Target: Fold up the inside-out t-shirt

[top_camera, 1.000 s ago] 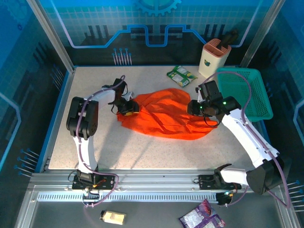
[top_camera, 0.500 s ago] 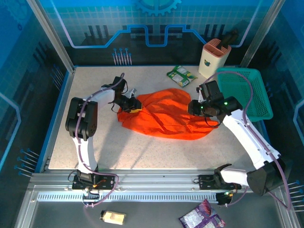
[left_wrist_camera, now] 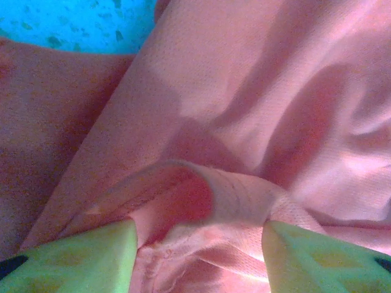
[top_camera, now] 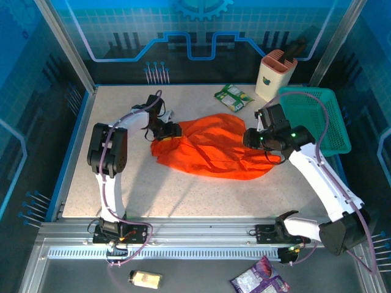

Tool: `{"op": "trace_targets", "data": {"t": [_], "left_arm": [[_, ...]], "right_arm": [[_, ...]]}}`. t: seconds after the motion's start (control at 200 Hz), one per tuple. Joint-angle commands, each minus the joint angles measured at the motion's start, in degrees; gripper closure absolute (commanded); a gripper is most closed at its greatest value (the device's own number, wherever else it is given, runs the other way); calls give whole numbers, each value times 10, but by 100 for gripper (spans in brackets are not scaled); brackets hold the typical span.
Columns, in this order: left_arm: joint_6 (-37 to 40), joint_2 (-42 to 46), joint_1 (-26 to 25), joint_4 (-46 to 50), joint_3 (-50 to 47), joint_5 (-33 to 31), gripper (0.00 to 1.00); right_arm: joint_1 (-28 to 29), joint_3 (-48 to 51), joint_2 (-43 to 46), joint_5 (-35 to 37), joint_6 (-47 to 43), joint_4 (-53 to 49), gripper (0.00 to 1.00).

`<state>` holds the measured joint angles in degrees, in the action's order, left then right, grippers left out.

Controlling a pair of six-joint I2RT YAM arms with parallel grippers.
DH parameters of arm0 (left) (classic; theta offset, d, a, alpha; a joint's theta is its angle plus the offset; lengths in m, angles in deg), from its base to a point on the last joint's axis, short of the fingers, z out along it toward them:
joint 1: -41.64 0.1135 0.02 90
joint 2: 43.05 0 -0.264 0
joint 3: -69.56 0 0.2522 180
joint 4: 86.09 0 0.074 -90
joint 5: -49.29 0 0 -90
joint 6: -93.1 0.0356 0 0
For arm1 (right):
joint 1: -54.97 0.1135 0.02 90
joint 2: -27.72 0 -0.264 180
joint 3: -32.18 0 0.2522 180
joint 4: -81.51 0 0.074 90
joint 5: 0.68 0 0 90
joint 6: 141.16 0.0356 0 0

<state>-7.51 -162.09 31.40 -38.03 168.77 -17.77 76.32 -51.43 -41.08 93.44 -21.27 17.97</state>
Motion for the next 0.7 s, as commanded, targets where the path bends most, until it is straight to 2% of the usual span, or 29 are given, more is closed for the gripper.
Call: {"op": "trace_targets", "data": {"t": [0.0,0.155,0.365,0.69], "left_arm": [[-11,-20,0,-7,8,59,40],[-13,-4,-1,-26,-10,112,44],[-7,66,-1,-37,-59,116,48],[1,82,-8,-40,-86,122,70]], "right_arm": [[6,-1,12,1,8,-13,65],[6,3,13,-9,10,-10,65],[6,4,11,-17,10,-8,65],[6,14,19,-23,13,-7,64]]}}
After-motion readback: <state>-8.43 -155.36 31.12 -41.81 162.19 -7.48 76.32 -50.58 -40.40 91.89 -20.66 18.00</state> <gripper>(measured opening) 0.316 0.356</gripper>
